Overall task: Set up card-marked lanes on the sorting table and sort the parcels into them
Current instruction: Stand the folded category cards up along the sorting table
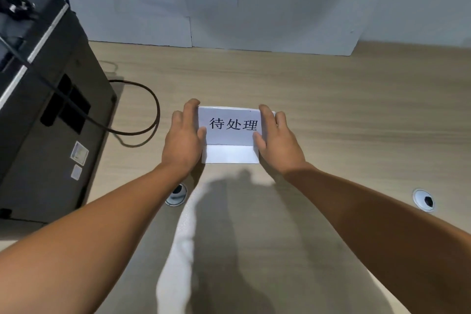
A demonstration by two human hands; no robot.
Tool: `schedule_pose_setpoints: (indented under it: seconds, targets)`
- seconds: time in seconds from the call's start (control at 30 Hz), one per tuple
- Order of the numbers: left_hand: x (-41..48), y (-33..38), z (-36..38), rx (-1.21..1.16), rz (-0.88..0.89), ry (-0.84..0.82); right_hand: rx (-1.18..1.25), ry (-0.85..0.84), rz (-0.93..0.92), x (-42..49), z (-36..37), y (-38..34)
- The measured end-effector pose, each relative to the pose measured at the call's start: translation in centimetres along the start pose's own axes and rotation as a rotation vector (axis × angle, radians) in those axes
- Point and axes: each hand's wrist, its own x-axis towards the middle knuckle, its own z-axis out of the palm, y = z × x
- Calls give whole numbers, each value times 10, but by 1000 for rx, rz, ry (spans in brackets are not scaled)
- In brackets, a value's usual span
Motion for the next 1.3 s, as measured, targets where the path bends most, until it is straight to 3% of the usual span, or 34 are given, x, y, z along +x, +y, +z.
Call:
schedule_pose_setpoints:
  seconds: [0.2, 0.33, 0.47, 0.77, 0.93, 1.1, 1.3]
  targets:
    - [-31, 53, -39, 65, -63, 24, 93, 10, -25, -22, -59, -10]
    - [-58, 128, -55, 261, 180, -49, -47, 37, -13, -50, -137, -4]
    - [-105, 232, -39, 373, 310, -240, -103, 74, 37, -117, -232, 22]
    - [-279, 505, 68, 391, 561, -355, -291, 173, 187, -387, -479, 193]
    - [-379, 640, 146, 406, 714, -314, -263, 263, 305, -511, -584, 282]
    - [-434, 721, 205, 509, 866, -315, -189, 318, 327, -563, -644, 346]
    - [-410, 784, 266, 460, 739, -265, -215, 276, 271, -544, -685, 419]
